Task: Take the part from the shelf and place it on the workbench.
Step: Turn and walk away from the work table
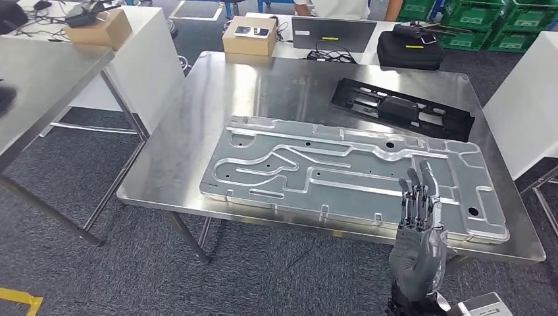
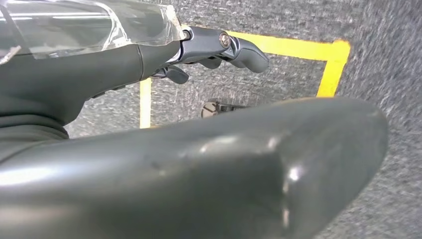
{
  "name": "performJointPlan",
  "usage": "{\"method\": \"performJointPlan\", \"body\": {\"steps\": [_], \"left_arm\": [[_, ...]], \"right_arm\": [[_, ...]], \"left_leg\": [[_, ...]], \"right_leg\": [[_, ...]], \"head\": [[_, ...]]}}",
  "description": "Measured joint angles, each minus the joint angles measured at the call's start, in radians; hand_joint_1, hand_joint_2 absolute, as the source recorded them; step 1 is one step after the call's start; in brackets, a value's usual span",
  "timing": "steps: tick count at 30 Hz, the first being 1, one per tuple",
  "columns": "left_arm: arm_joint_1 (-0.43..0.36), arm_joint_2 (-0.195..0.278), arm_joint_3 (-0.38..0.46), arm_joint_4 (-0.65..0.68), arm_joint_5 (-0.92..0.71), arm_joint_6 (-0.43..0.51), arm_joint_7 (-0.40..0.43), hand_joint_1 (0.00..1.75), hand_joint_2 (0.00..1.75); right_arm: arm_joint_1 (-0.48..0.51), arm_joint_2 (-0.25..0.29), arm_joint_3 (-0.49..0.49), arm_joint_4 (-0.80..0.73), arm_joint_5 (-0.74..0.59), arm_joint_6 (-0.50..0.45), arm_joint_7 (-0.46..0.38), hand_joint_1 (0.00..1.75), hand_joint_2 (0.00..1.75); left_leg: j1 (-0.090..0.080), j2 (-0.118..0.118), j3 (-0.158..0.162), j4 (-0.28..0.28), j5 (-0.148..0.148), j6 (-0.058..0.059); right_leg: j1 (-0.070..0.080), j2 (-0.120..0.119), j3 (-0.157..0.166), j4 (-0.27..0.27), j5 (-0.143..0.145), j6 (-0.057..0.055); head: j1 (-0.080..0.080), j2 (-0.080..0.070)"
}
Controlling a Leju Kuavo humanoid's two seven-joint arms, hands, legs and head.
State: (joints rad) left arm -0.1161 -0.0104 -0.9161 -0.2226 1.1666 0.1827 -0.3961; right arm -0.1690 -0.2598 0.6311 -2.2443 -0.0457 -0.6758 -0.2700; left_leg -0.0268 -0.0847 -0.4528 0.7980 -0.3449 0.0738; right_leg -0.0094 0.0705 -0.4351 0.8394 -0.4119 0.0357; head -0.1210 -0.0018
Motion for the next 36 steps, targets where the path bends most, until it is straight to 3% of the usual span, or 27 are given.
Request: {"method": "performJointPlan", "body": {"steps": [1,2,4,6,8,9,10,11,12,14,15,16,18,20,22,23,24,25,26,27,29,30,31,33,35,36], "left_arm": [[0.000,-0.002,0.000,0.000,0.000,0.002,-0.006,0.00,0.00],[0.001,-0.004,0.000,0.000,0.000,0.003,-0.011,0.00,0.00],[0.005,-0.005,-0.002,0.000,0.000,0.001,-0.019,0.00,0.00],[0.006,-0.006,-0.005,0.000,0.001,-0.003,-0.024,0.00,0.00],[0.004,-0.007,-0.006,0.000,0.003,-0.004,-0.024,0.00,0.00],[0.004,-0.007,-0.006,0.000,0.005,-0.003,-0.022,0.00,0.00],[0.005,-0.008,-0.006,0.000,0.007,-0.003,-0.019,0.00,0.00],[0.006,-0.008,-0.007,0.000,0.008,-0.002,-0.017,0.00,0.00],[0.006,-0.008,-0.007,0.000,0.010,-0.002,-0.015,0.00,0.00],[0.002,-0.008,-0.008,0.000,0.013,-0.001,-0.014,0.00,0.00],[0.000,-0.008,-0.008,0.000,0.014,-0.001,-0.014,0.00,0.00],[0.000,-0.008,-0.008,0.000,0.016,0.000,-0.013,0.00,0.00],[0.003,-0.008,-0.008,0.000,0.018,0.001,-0.007,0.00,0.00],[0.006,-0.009,-0.010,0.000,0.018,0.003,-0.003,0.00,0.00],[0.004,-0.010,-0.011,0.000,0.017,0.003,-0.004,0.00,0.00],[0.002,-0.010,-0.012,0.000,0.017,0.002,-0.005,0.00,0.00],[0.001,-0.010,-0.013,0.000,0.017,-0.001,-0.005,0.00,0.00],[0.002,-0.011,-0.014,0.000,0.017,-0.005,-0.006,0.00,0.00],[0.002,-0.011,-0.015,0.000,0.016,-0.008,-0.009,0.00,0.00],[0.002,-0.011,-0.016,0.000,0.014,-0.012,-0.012,0.00,0.00],[0.001,-0.011,-0.016,0.000,0.008,-0.021,-0.021,0.00,0.00],[0.000,-0.011,-0.017,0.000,0.005,-0.025,-0.026,0.00,0.00],[-0.001,-0.011,-0.018,0.000,0.001,-0.029,-0.029,0.00,0.00],[0.001,-0.011,-0.019,0.000,-0.003,-0.035,-0.035,0.00,0.00],[0.005,-0.011,-0.021,0.000,-0.004,-0.036,-0.038,0.00,0.00],[0.004,-0.011,-0.021,0.000,-0.004,-0.036,-0.038,0.00,0.00]], "right_arm": [[0.004,0.000,-0.002,0.001,-0.008,0.001,-0.007,0.00,0.00],[0.008,0.000,-0.004,0.003,-0.013,0.002,-0.013,0.00,0.00],[0.012,0.001,-0.006,0.005,-0.022,0.005,-0.023,0.00,0.00],[0.017,0.002,-0.008,0.007,-0.026,0.008,-0.029,0.00,0.00],[0.023,0.002,-0.009,0.009,-0.027,0.012,-0.031,0.00,0.00],[0.025,0.002,-0.009,0.010,-0.027,0.014,-0.031,0.00,0.00],[0.027,0.002,-0.010,0.011,-0.027,0.016,-0.031,0.00,0.00],[0.029,0.002,-0.010,0.013,-0.027,0.018,-0.031,0.00,0.00],[0.029,0.003,-0.011,0.014,-0.027,0.019,-0.031,0.00,0.00],[0.030,0.004,-0.013,0.014,-0.027,0.020,-0.032,0.00,0.00],[0.031,0.004,-0.015,0.014,-0.027,0.021,-0.033,0.00,0.00],[0.032,0.004,-0.016,0.014,-0.027,0.022,-0.033,0.00,0.00],[0.032,0.005,-0.019,0.015,-0.028,0.024,-0.034,0.00,0.00],[0.033,0.006,-0.023,0.015,-0.027,0.026,-0.035,0.00,0.00],[0.038,0.006,-0.027,0.015,-0.026,0.026,-0.037,0.00,0.00],[0.041,0.006,-0.029,0.015,-0.026,0.026,-0.037,0.00,0.00],[0.045,0.006,-0.030,0.015,-0.026,0.026,-0.038,0.00,0.00],[0.047,0.006,-0.031,0.015,-0.026,0.026,-0.038,0.00,0.00],[0.048,0.006,-0.031,0.015,-0.026,0.026,-0.038,0.00,0.00],[0.049,0.006,-0.032,0.015,-0.026,0.026,-0.038,0.00,0.00],[0.050,0.006,-0.035,0.014,-0.024,0.026,-0.038,0.00,0.00],[0.051,0.006,-0.036,0.014,-0.019,0.025,-0.038,0.00,0.00],[0.053,0.006,-0.036,0.014,-0.011,0.023,-0.035,0.00,0.00],[0.055,0.005,-0.038,0.014,0.012,0.018,-0.026,0.00,0.00],[0.055,0.005,-0.042,0.012,0.032,0.016,-0.013,0.00,0.00],[0.056,0.004,-0.045,0.010,0.038,0.016,-0.009,0.00,0.00]], "left_leg": [[-0.002,-0.010,-0.006,0.002,0.003,-0.005],[-0.003,-0.021,-0.013,0.005,0.006,-0.009],[-0.003,-0.012,-0.031,0.029,-0.009,-0.020],[0.000,0.031,-0.090,0.148,-0.075,-0.034],[0.009,0.059,-0.175,0.322,-0.150,-0.046],[0.014,0.063,-0.200,0.375,-0.166,-0.050],[0.018,0.066,-0.203,0.383,-0.161,-0.052],[0.020,0.071,-0.180,0.340,-0.136,-0.052],[0.021,0.083,-0.138,0.261,-0.102,-0.050],[0.015,0.133,-0.043,0.090,-0.042,-0.041],[0.012,0.151,-0.017,0.040,-0.027,-0.035],[0.009,0.159,-0.007,0.017,-0.022,-0.030],[0.010,0.139,-0.010,0.010,-0.016,-0.020],[0.014,0.118,-0.009,0.004,-0.009,-0.008],[0.017,0.095,-0.009,0.001,-0.006,-0.001],[0.017,0.083,-0.009,0.001,-0.006,0.000],[0.017,0.070,-0.008,0.002,-0.006,0.001],[0.017,0.056,-0.007,0.002,-0.007,0.001],[0.018,0.042,-0.005,0.003,-0.008,0.000],[0.019,0.027,-0.001,0.003,-0.010,-0.001],[0.019,0.001,0.003,0.006,-0.014,-0.007],[0.017,-0.010,0.002,0.008,-0.017,-0.011],[0.016,-0.021,-0.001,0.009,-0.018,-0.015],[0.015,-0.040,-0.006,0.008,-0.018,-0.022],[0.014,-0.013,-0.028,0.048,-0.044,-0.032],[0.013,0.014,-0.056,0.107,-0.075,-0.037]], "right_leg": [[0.001,0.004,0.008,-0.020,0.003,-0.004],[-0.001,-0.008,0.009,-0.028,0.005,-0.009],[-0.005,-0.033,0.007,-0.031,0.013,-0.018],[-0.007,-0.058,0.004,-0.036,0.018,-0.026],[-0.007,-0.083,-0.001,-0.036,0.019,-0.029],[-0.007,-0.096,-0.002,-0.036,0.019,-0.029],[-0.007,-0.108,-0.003,-0.036,0.019,-0.029],[-0.007,-0.120,-0.002,-0.035,0.018,-0.028],[-0.006,-0.132,-0.001,-0.035,0.017,-0.026],[-0.003,-0.152,0.001,-0.033,0.014,-0.019],[-0.001,-0.161,0.001,-0.032,0.012,-0.014],[0.001,-0.171,0.001,-0.030,0.010,-0.008],[0.002,-0.186,0.000,-0.029,0.006,0.003],[-0.003,-0.153,-0.020,0.017,-0.029,0.013],[-0.007,-0.099,-0.088,0.162,-0.104,0.021],[-0.007,-0.086,-0.132,0.250,-0.137,0.024],[-0.007,-0.080,-0.168,0.314,-0.153,0.025],[-0.008,-0.078,-0.187,0.339,-0.148,0.026],[-0.009,-0.076,-0.184,0.316,-0.118,0.026],[-0.011,-0.069,-0.161,0.252,-0.073,0.026],[-0.016,-0.022,-0.096,0.087,0.013,0.025],[-0.019,-0.001,-0.072,0.030,0.035,0.023],[-0.021,0.010,-0.061,0.000,0.042,0.019],[-0.022,-0.008,-0.055,-0.012,0.040,0.010],[-0.023,-0.032,-0.050,-0.019,0.041,-0.001],[-0.023,-0.045,-0.047,-0.022,0.041,-0.006]], "head": [[0.000,0.000],[-0.001,0.000],[-0.001,0.000],[-0.002,0.000],[-0.002,0.000],[-0.002,0.000],[-0.002,0.000],[-0.002,0.000],[-0.002,0.000],[-0.004,0.000],[-0.004,0.000],[-0.004,0.000],[-0.004,0.000],[-0.005,0.000],[-0.005,0.000],[-0.005,0.000],[-0.005,0.000],[-0.005,0.000],[-0.005,0.000],[-0.005,0.000],[-0.005,0.000],[-0.005,0.000],[-0.005,0.000],[-0.006,0.000],[-0.006,0.000],[-0.006,0.000]]}}
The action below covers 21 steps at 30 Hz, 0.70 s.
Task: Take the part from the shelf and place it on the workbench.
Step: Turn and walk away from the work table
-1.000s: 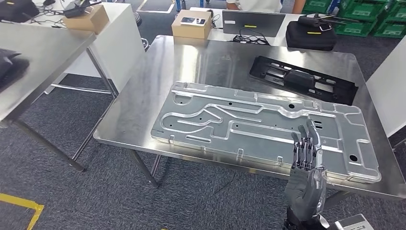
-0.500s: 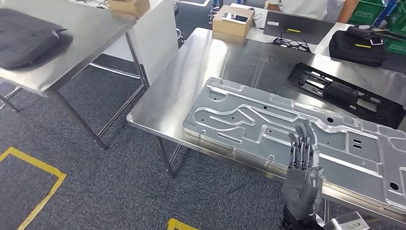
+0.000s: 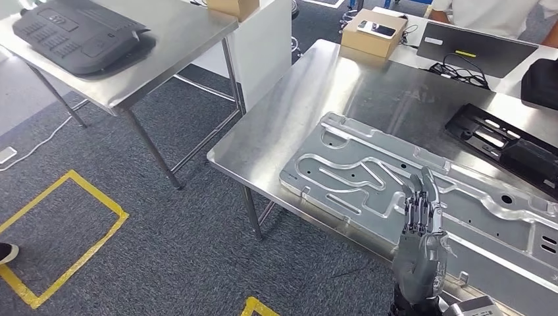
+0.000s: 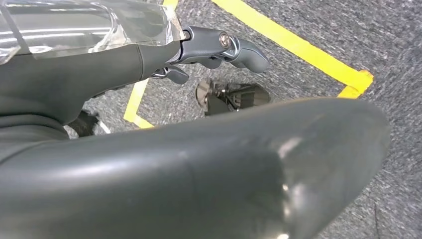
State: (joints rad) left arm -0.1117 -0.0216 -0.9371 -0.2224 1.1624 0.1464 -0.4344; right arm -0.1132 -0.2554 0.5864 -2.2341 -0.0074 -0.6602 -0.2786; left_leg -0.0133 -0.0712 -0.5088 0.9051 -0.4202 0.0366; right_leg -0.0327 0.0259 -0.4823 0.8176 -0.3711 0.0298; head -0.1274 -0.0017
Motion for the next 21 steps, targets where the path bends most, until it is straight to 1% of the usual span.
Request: {"method": "performJointPlan", "body": {"steps": [1,2,3,4,5,6,7,8,9,10,11,12,13,14,15,16,17,18,19,20,21], "left_arm": [[-0.001,-0.001,0.000,0.000,0.000,0.000,0.000,0.00,0.00],[-0.003,-0.001,-0.001,0.000,0.000,0.000,0.000,0.00,0.00],[-0.003,-0.001,-0.001,0.000,0.000,-0.001,0.000,0.00,0.00],[-0.003,-0.001,-0.001,0.000,0.000,-0.001,0.000,0.00,0.00],[-0.002,-0.001,-0.001,0.000,0.000,-0.001,0.000,0.00,0.00],[-0.001,-0.001,-0.002,0.000,0.000,-0.001,0.000,0.00,0.00],[-0.001,-0.001,-0.002,0.000,0.000,-0.001,0.000,0.00,0.00],[-0.003,-0.001,-0.002,0.000,0.000,0.000,0.000,0.00,0.00],[-0.005,-0.001,-0.002,0.000,0.000,0.000,0.000,0.00,0.00],[-0.007,-0.001,-0.002,0.000,0.001,0.000,0.001,0.00,0.00],[-0.007,-0.001,-0.002,0.000,0.002,0.000,0.002,0.00,0.00],[-0.006,-0.001,-0.002,0.000,0.003,0.000,0.003,0.00,0.00],[-0.003,-0.001,-0.002,0.000,0.004,0.000,0.004,0.00,0.00],[0.000,-0.002,-0.002,0.000,0.006,0.000,0.004,0.00,0.00],[0.000,-0.002,-0.002,0.000,0.008,0.000,0.005,0.00,0.00],[-0.001,-0.002,-0.002,0.000,0.009,-0.001,0.005,0.00,0.00],[-0.003,-0.002,-0.001,0.000,0.011,-0.002,0.005,0.00,0.00],[-0.005,-0.002,-0.001,0.000,0.012,-0.003,0.004,0.00,0.00],[-0.005,-0.002,-0.001,0.000,0.012,-0.004,0.004,0.00,0.00],[-0.004,-0.002,-0.001,0.000,0.013,-0.006,0.003,0.00,0.00],[-0.003,-0.002,-0.001,0.000,0.013,-0.007,0.002,0.00,0.00]], "right_arm": [[0.001,-0.001,-0.003,-0.002,0.004,0.000,0.002,0.00,0.00],[0.001,-0.002,-0.004,-0.003,0.006,0.000,0.003,0.00,0.00],[0.002,-0.002,-0.006,-0.004,0.007,0.000,0.004,0.00,0.00],[0.002,-0.003,-0.007,-0.004,0.007,0.000,0.005,0.00,0.00],[0.002,-0.004,-0.007,-0.004,0.008,0.000,0.007,0.00,0.00],[0.002,-0.004,-0.008,-0.005,0.010,-0.001,0.009,0.00,0.00],[0.002,-0.004,-0.008,-0.006,0.013,0.000,0.011,0.00,0.00],[0.002,-0.004,-0.009,-0.008,0.016,0.000,0.015,0.00,0.00],[0.003,-0.006,-0.010,-0.011,0.020,0.000,0.018,0.00,0.00],[0.004,-0.007,-0.012,-0.014,0.022,0.000,0.021,0.00,0.00],[0.005,-0.008,-0.014,-0.017,0.024,0.000,0.023,0.00,0.00],[0.006,-0.009,-0.016,-0.019,0.025,0.000,0.025,0.00,0.00],[0.006,-0.010,-0.017,-0.020,0.026,0.000,0.027,0.00,0.00],[0.006,-0.010,-0.018,-0.020,0.026,0.000,0.028,0.00,0.00],[0.007,-0.011,-0.019,-0.021,0.027,0.001,0.029,0.00,0.00],[0.008,-0.012,-0.020,-0.021,0.027,0.001,0.030,0.00,0.00],[0.009,-0.013,-0.021,-0.021,0.028,0.001,0.030,0.00,0.00],[0.010,-0.014,-0.021,-0.021,0.029,0.002,0.031,0.00,0.00],[0.011,-0.015,-0.022,-0.021,0.032,0.002,0.032,0.00,0.00],[0.011,-0.015,-0.022,-0.021,0.036,0.002,0.033,0.00,0.00],[0.010,-0.015,-0.022,-0.021,0.041,0.002,0.035,0.00,0.00]], "left_leg": [[0.001,0.028,-0.042,0.084,-0.040,-0.005],[0.003,0.043,-0.087,0.175,-0.077,-0.008],[0.006,0.050,-0.125,0.248,-0.102,-0.010],[0.007,0.052,-0.146,0.284,-0.107,-0.011],[0.008,0.053,-0.143,0.271,-0.092,-0.009],[0.007,0.058,-0.119,0.217,-0.061,-0.005],[0.003,0.072,-0.077,0.133,-0.022,0.002],[-0.004,0.095,-0.033,0.046,0.013,0.012],[-0.010,0.116,0.004,-0.026,0.038,0.021],[-0.015,0.132,0.026,-0.073,0.052,0.028],[-0.019,0.136,0.034,-0.092,0.057,0.031],[-0.018,0.128,0.035,-0.100,0.059,0.033],[-0.014,0.118,0.038,-0.105,0.062,0.034],[-0.012,0.108,0.042,-0.110,0.065,0.036],[-0.008,0.097,0.047,-0.115,0.068,0.039],[-0.006,0.087,0.050,-0.118,0.070,0.041],[-0.006,0.075,0.051,-0.118,0.071,0.042],[-0.006,0.063,0.051,-0.117,0.071,0.043],[-0.006,0.050,0.053,-0.117,0.070,0.043],[-0.005,0.037,0.056,-0.116,0.069,0.043],[-0.003,0.022,0.060,-0.116,0.067,0.041]], "right_leg": [[0.002,-0.012,0.002,-0.001,-0.001,-0.004],[0.003,-0.025,0.003,-0.002,-0.003,-0.008],[0.005,-0.037,0.004,-0.002,-0.005,-0.010],[0.006,-0.049,0.006,-0.002,-0.008,-0.011],[0.007,-0.060,0.009,-0.002,-0.010,-0.011],[0.008,-0.070,0.013,-0.002,-0.013,-0.011],[0.010,-0.080,0.018,-0.002,-0.016,-0.010],[0.013,-0.089,0.023,-0.002,-0.019,-0.008],[0.015,-0.098,0.026,-0.001,-0.023,-0.004],[0.018,-0.107,0.028,-0.001,-0.025,-0.001],[0.021,-0.116,0.029,-0.002,-0.027,0.003],[0.023,-0.126,0.031,-0.003,-0.029,0.006],[0.023,-0.128,0.033,-0.003,-0.033,0.010],[0.022,-0.117,0.030,0.010,-0.047,0.014],[0.022,-0.097,0.015,0.050,-0.074,0.017],[0.021,-0.070,-0.015,0.119,-0.113,0.019],[0.021,-0.049,-0.055,0.206,-0.154,0.020],[0.021,-0.038,-0.098,0.292,-0.186,0.021],[0.020,-0.033,-0.131,0.349,-0.198,0.022],[0.020,-0.032,-0.142,0.359,-0.185,0.023],[0.018,-0.029,-0.133,0.324,-0.152,0.023]], "head": [[0.000,0.000],[0.000,0.000],[0.000,0.000],[0.000,0.000],[0.000,0.000],[0.000,0.000],[0.000,0.000],[-0.001,0.000],[-0.001,0.000],[-0.001,0.000],[-0.001,0.000],[-0.001,0.000],[-0.001,0.000],[-0.001,0.000],[-0.001,0.000],[-0.001,0.000],[-0.001,0.000],[-0.001,0.000],[-0.001,0.000],[-0.001,0.000],[-0.001,0.000]]}}
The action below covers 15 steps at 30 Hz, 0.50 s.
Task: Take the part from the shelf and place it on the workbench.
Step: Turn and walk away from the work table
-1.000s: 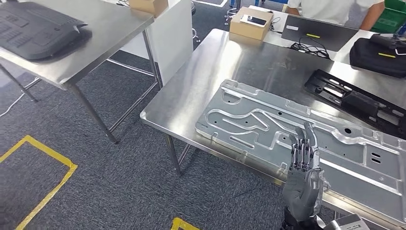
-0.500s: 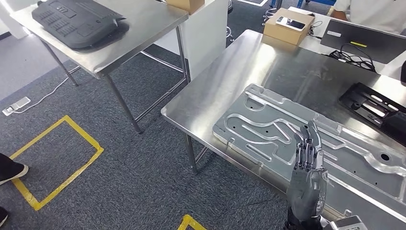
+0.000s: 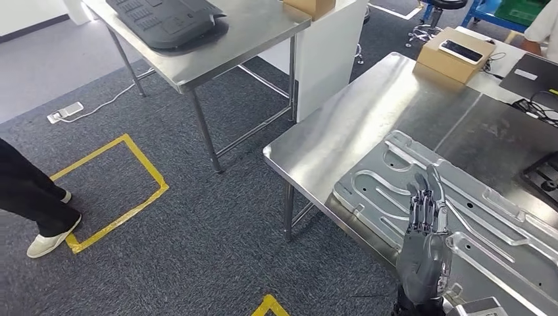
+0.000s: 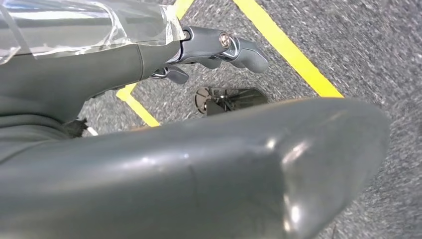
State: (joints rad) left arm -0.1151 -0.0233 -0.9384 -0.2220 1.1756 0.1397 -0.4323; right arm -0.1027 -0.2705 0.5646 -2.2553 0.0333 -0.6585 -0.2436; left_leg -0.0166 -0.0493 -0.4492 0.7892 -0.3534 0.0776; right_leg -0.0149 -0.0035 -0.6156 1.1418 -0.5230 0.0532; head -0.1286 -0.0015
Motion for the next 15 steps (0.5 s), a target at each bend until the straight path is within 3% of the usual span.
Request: {"method": "performJointPlan", "body": {"steps": [1,3,5,7,9,11,13,14,15], "left_arm": [[0.000,0.000,0.000,0.000,0.000,-0.001,-0.001,0.00,0.00],[-0.002,0.000,0.000,0.000,0.001,-0.002,-0.003,0.00,0.00],[-0.004,0.000,0.000,0.000,0.002,-0.003,-0.004,0.00,0.00],[-0.001,0.001,0.000,0.000,0.003,-0.003,-0.004,0.00,0.00],[0.004,0.001,0.000,0.000,0.005,-0.001,-0.001,0.00,0.00],[0.001,0.000,0.000,0.000,0.006,0.001,0.004,0.00,0.00],[-0.002,0.000,0.000,0.000,0.006,0.002,0.007,0.00,0.00],[-0.001,0.000,0.000,0.000,0.006,0.002,0.009,0.00,0.00],[0.000,-0.001,0.000,0.000,0.007,0.002,0.010,0.00,0.00]], "right_arm": [[0.000,0.000,0.000,0.000,0.005,0.000,0.002,0.00,0.00],[-0.001,0.000,0.000,0.000,0.012,0.000,0.005,0.00,0.00],[-0.001,0.000,0.001,0.000,0.014,-0.001,0.007,0.00,0.00],[-0.005,0.000,0.001,0.000,0.017,-0.001,0.008,0.00,0.00],[-0.009,0.001,0.002,0.000,0.019,0.001,0.009,0.00,0.00],[-0.010,0.001,0.002,0.000,0.021,0.004,0.011,0.00,0.00],[-0.010,0.001,0.002,0.000,0.021,0.007,0.013,0.00,0.00],[-0.010,0.001,0.002,0.000,0.021,0.008,0.014,0.00,0.00],[-0.010,0.001,0.002,0.000,0.021,0.008,0.015,0.00,0.00]], "left_leg": [[0.002,-0.015,0.005,0.001,-0.003,-0.003],[0.004,-0.042,0.009,0.004,-0.008,-0.010],[0.003,-0.066,0.002,0.008,-0.010,-0.018],[0.005,-0.085,-0.006,0.008,-0.009,-0.026],[0.004,-0.054,-0.031,0.054,-0.037,-0.036],[0.004,0.005,-0.106,0.205,-0.108,-0.047],[0.008,0.028,-0.191,0.368,-0.167,-0.051],[0.008,0.031,-0.211,0.400,-0.170,-0.050],[0.008,0.032,-0.205,0.381,-0.151,-0.046]], "right_leg": [[-0.003,0.008,0.027,-0.071,0.047,0.001],[-0.015,0.057,0.095,-0.234,0.126,0.006],[-0.022,0.090,0.126,-0.309,0.147,0.004],[-0.020,0.069,0.129,-0.316,0.144,-0.006],[-0.019,0.043,0.134,-0.322,0.145,-0.017],[-0.016,0.016,0.139,-0.327,0.145,-0.025],[-0.012,-0.013,0.141,-0.328,0.142,-0.031],[-0.010,-0.026,0.143,-0.328,0.140,-0.032],[-0.008,-0.039,0.146,-0.328,0.137,-0.033]], "head": [[0.000,0.000],[0.000,0.000],[0.000,0.000],[-0.001,0.000],[-0.001,0.000],[-0.001,0.000],[0.000,0.000],[0.000,0.000],[-0.001,0.000]]}}
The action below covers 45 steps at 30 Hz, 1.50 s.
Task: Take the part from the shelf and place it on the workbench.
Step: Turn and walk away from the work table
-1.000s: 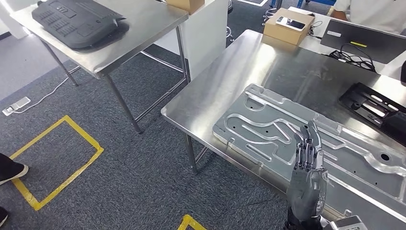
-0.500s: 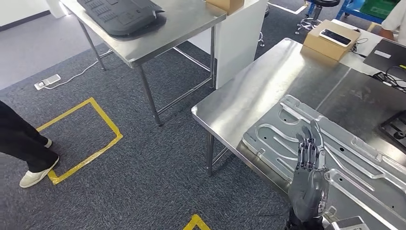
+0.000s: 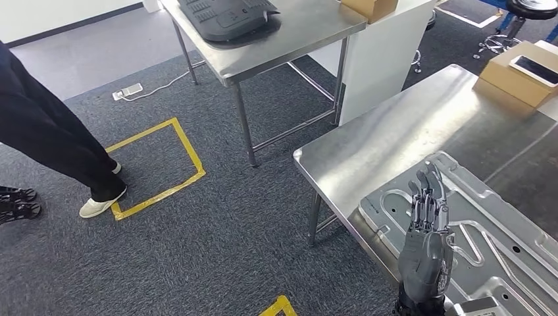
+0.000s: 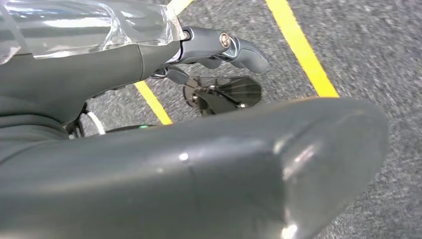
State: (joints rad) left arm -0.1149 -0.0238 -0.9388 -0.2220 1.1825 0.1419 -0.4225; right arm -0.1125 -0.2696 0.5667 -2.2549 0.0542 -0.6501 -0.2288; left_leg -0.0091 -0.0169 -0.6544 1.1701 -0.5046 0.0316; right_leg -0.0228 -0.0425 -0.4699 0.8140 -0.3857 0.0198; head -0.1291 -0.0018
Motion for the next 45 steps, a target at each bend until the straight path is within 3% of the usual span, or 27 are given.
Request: {"method": "performJointPlan", "body": {"steps": [1,3,5,6,8,9,10,12,14,15,16,19,21,22,23,25,27,28,30,32,34,36,38,40,42,44,45], "left_arm": [[0.001,0.000,0.000,0.000,0.001,0.000,0.001,0.00,0.00],[-0.001,0.000,0.000,0.000,0.002,0.000,0.000,0.00,0.00],[-0.005,0.000,0.000,0.000,0.003,-0.001,-0.002,0.00,0.00],[-0.006,0.000,0.000,0.000,0.004,-0.001,-0.003,0.00,0.00],[-0.002,0.000,0.000,0.000,0.005,-0.002,-0.004,0.00,0.00],[0.000,0.000,0.000,0.000,0.005,-0.003,-0.005,0.00,0.00],[0.000,0.001,0.000,0.000,0.005,-0.003,-0.006,0.00,0.00],[-0.002,0.002,0.000,0.000,0.004,-0.003,-0.008,0.00,0.00],[-0.004,0.002,0.000,0.000,0.002,-0.004,-0.008,0.00,0.00],[-0.003,0.002,0.000,0.000,0.002,-0.004,-0.006,0.00,0.00],[-0.002,0.002,0.000,0.000,0.001,-0.007,-0.003,0.00,0.00],[-0.004,0.008,0.000,0.000,-0.002,-0.023,0.009,0.00,0.00],[-0.005,0.014,0.000,0.000,-0.002,-0.031,0.011,0.00,0.00],[-0.004,0.017,0.000,0.000,-0.002,-0.033,0.011,0.00,0.00],[-0.001,0.020,0.000,0.000,-0.002,-0.035,0.012,0.00,0.00],[0.003,0.024,0.000,0.000,-0.004,-0.031,0.010,0.00,0.00],[-0.001,0.024,0.000,0.000,-0.010,-0.027,0.008,0.00,0.00],[-0.003,0.024,0.000,0.000,-0.014,-0.029,0.008,0.00,0.00],[-0.002,0.024,-0.001,0.000,-0.018,-0.036,0.008,0.00,0.00],[-0.001,0.023,-0.001,0.000,-0.019,-0.033,0.007,0.00,0.00],[-0.004,0.020,-0.002,0.000,-0.023,-0.020,0.005,0.00,0.00],[-0.008,0.017,-0.004,0.000,-0.028,-0.009,0.004,0.00,0.00],[-0.007,0.014,-0.010,0.000,-0.031,-0.005,0.004,0.00,0.00],[-0.003,0.010,-0.016,0.000,-0.031,-0.004,0.006,0.00,0.00],[-0.004,0.004,-0.020,0.000,-0.031,-0.005,0.010,0.00,0.00],[-0.007,-0.002,-0.023,0.000,-0.032,-0.006,0.013,0.00,0.00],[-0.007,-0.005,-0.024,0.000,-0.033,-0.006,0.015,0.00,0.00]], "right_arm": [[0.000,0.000,0.000,0.000,0.000,0.001,0.000,0.00,0.00],[-0.002,0.001,0.000,0.000,0.001,0.001,0.000,0.00,0.00],[-0.004,0.001,0.000,0.000,0.004,0.001,0.001,0.00,0.00],[-0.005,0.001,0.001,0.000,0.006,0.001,0.001,0.00,0.00],[-0.009,0.001,0.001,0.000,0.008,0.001,0.002,0.00,0.00],[-0.011,0.001,0.002,0.000,0.009,0.001,0.001,0.00,0.00],[-0.012,0.001,0.002,0.000,0.010,0.001,0.001,0.00,0.00],[-0.011,0.001,0.003,0.000,0.010,0.001,0.002,0.00,0.00],[-0.008,0.001,0.004,0.000,0.010,0.002,0.003,0.00,0.00],[-0.008,0.001,0.005,0.000,0.010,0.003,0.003,0.00,0.00],[-0.008,0.001,0.006,0.000,0.009,0.004,0.003,0.00,0.00],[-0.008,0.001,0.006,0.000,0.010,0.006,0.003,0.00,0.00],[-0.009,0.001,0.007,0.000,0.010,0.007,0.003,0.00,0.00],[-0.010,0.001,0.007,0.000,0.010,0.007,0.003,0.00,0.00],[-0.012,0.001,0.007,0.000,0.010,0.008,0.004,0.00,0.00],[-0.015,0.001,0.007,0.000,0.010,0.012,0.004,0.00,0.00],[-0.016,0.001,0.008,0.000,0.010,0.023,0.008,0.00,0.00],[-0.017,0.001,0.010,0.001,0.011,0.033,0.013,0.00,0.00],[-0.020,0.002,0.018,0.004,0.018,0.058,0.023,0.00,0.00],[-0.022,0.004,0.029,0.009,0.026,0.073,0.028,0.00,0.00],[-0.022,0.006,0.037,0.013,0.030,0.078,0.029,0.00,0.00],[-0.019,0.006,0.042,0.016,0.032,0.084,0.032,0.00,0.00],[-0.018,0.006,0.047,0.018,0.033,0.093,0.037,0.00,0.00],[-0.018,0.006,0.051,0.020,0.037,0.101,0.043,0.00,0.00],[-0.016,0.007,0.054,0.023,0.047,0.108,0.052,0.00,0.00],[-0.013,0.007,0.058,0.026,0.057,0.112,0.060,0.00,0.00],[-0.012,0.007,0.060,0.028,0.059,0.113,0.063,0.00,0.00]], "left_leg": [[-0.003,0.007,0.030,-0.065,0.035,0.007],[-0.019,0.055,0.121,-0.246,0.111,0.027],[-0.034,0.098,0.177,-0.358,0.146,0.042],[-0.037,0.099,0.183,-0.375,0.150,0.044],[-0.033,0.075,0.190,-0.387,0.156,0.046],[-0.030,0.062,0.194,-0.393,0.160,0.047],[-0.026,0.050,0.199,-0.397,0.164,0.049],[-0.022,0.024,0.201,-0.399,0.166,0.052],[-0.019,-0.005,0.204,-0.398,0.165,0.052],[-0.017,-0.021,0.206,-0.397,0.164,0.051],[-0.013,-0.037,0.209,-0.395,0.161,0.048],[-0.006,-0.079,0.214,-0.383,0.149,0.032],[-0.007,-0.097,0.205,-0.377,0.148,0.023],[-0.006,-0.107,0.201,-0.377,0.149,0.020],[-0.005,-0.104,0.195,-0.375,0.146,0.017],[-0.004,-0.066,0.161,-0.312,0.109,0.008],[-0.003,-0.013,0.080,-0.149,0.034,-0.002],[-0.001,-0.003,0.034,-0.058,-0.001,-0.005],[-0.001,0.001,-0.009,0.016,-0.014,-0.002],[-0.008,0.011,0.037,-0.088,0.047,0.012],[-0.027,0.062,0.132,-0.272,0.123,0.031],[-0.042,0.099,0.182,-0.371,0.153,0.045],[-0.041,0.082,0.190,-0.392,0.158,0.048],[-0.034,0.058,0.201,-0.404,0.165,0.050],[-0.028,0.033,0.208,-0.409,0.169,0.054],[-0.026,0.005,0.209,-0.409,0.170,0.056],[-0.025,-0.010,0.210,-0.408,0.169,0.056]], "right_leg": [[0.002,-0.012,0.004,-0.001,-0.002,0.000],[0.005,-0.034,0.013,-0.003,-0.007,0.002],[0.009,-0.055,0.017,-0.003,-0.011,0.008],[0.012,-0.066,0.018,-0.004,-0.013,0.010],[0.012,-0.075,0.019,0.000,-0.023,0.018],[0.011,-0.056,0.010,0.023,-0.042,0.021],[0.010,-0.029,-0.010,0.072,-0.072,0.025],[0.009,0.027,-0.089,0.238,-0.148,0.028],[0.008,0.039,-0.160,0.362,-0.176,0.033],[0.006,0.041,-0.167,0.360,-0.157,0.036],[0.003,0.044,-0.151,0.312,-0.119,0.039],[-0.016,0.101,-0.054,0.079,0.000,0.051],[-0.023,0.123,-0.029,0.019,0.013,0.045],[-0.022,0.112,-0.027,0.014,0.011,0.037],[-0.020,0.098,-0.026,0.013,0.012,0.030],[-0.017,0.070,-0.020,0.007,0.013,0.018],[-0.011,0.042,-0.015,0.002,0.011,0.010],[-0.008,0.028,-0.013,0.001,0.009,0.007],[-0.002,0.002,-0.009,0.001,0.005,0.003],[0.001,-0.021,-0.003,0.000,0.000,0.000],[0.004,-0.041,0.006,-0.002,-0.005,0.001],[0.008,-0.060,0.009,-0.002,-0.010,0.006],[0.011,-0.078,0.010,-0.001,-0.015,0.013],[0.009,-0.041,-0.001,0.035,-0.045,0.019],[0.007,0.021,-0.060,0.171,-0.116,0.023],[0.007,0.038,-0.142,0.331,-0.175,0.026],[0.007,0.039,-0.165,0.366,-0.178,0.028]], "head": [[0.000,0.000],[-0.001,0.000],[-0.001,0.000],[-0.002,0.000],[-0.001,0.000],[-0.002,0.000],[-0.002,0.000],[-0.002,0.000],[-0.002,0.000],[-0.002,0.000],[-0.002,0.000],[-0.002,0.000],[-0.003,0.000],[-0.003,0.000],[-0.003,0.000],[-0.003,0.000],[-0.003,0.000],[-0.003,0.000],[-0.003,0.000],[-0.003,0.000],[-0.004,0.000],[-0.004,0.000],[-0.004,0.000],[-0.004,0.000],[-0.004,0.000],[-0.004,0.000],[-0.004,0.000]]}}
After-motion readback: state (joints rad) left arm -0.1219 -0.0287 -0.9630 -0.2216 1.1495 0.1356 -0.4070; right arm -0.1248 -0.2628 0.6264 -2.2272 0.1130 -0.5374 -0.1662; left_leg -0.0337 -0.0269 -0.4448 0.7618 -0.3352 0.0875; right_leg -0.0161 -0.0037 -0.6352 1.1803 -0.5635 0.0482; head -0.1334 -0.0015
